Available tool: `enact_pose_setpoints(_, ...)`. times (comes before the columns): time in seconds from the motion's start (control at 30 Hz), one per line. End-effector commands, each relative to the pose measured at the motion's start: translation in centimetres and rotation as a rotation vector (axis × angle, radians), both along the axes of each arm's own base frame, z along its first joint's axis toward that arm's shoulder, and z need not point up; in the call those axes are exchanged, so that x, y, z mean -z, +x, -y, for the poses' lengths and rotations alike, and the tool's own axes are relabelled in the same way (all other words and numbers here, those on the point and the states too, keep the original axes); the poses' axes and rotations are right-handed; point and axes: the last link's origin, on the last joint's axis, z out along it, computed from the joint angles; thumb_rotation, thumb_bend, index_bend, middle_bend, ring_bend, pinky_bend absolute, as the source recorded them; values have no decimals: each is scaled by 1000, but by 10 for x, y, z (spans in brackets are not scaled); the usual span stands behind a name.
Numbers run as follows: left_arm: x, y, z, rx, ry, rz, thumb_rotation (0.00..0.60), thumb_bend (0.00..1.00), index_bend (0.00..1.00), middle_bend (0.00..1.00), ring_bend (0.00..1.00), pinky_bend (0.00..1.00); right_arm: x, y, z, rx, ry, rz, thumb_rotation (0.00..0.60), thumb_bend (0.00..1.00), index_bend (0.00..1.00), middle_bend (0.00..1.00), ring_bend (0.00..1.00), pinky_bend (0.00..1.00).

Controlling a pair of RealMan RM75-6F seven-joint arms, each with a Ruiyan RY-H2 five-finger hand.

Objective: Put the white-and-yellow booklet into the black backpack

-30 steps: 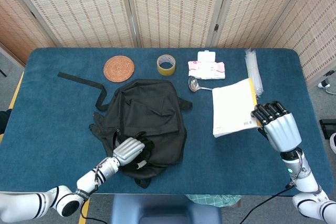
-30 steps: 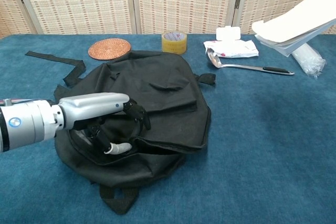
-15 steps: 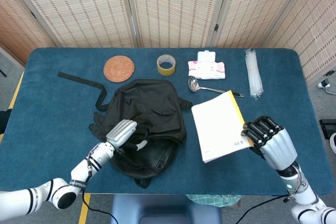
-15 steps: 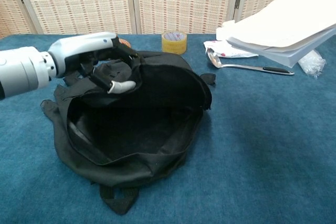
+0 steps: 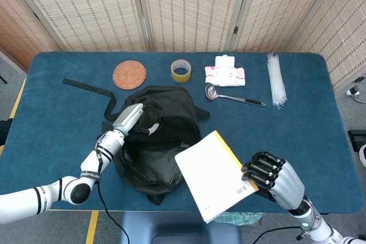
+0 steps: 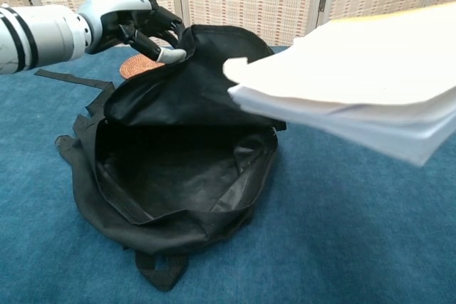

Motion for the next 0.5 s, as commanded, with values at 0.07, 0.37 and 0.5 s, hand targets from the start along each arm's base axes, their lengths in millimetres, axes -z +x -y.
enact_pose_setpoints(0.07,-3,11,-14,-25,14,-26,600,477,595,324,282,44,28,17,-2,-15,116,20,600,425,864,561,552,509)
enact_pose_setpoints(0.37,-10,17,-22,-67,21,-33,600,478,595,324,280,43,84,46,18,32,269,23,600,425,864,561,551,518)
enact_pose_setpoints(0.5,-11,16,-22,-76,18,-31,600,477,595,324,279,43,108,55,29,59,298,15,600,425,863,561,551,518)
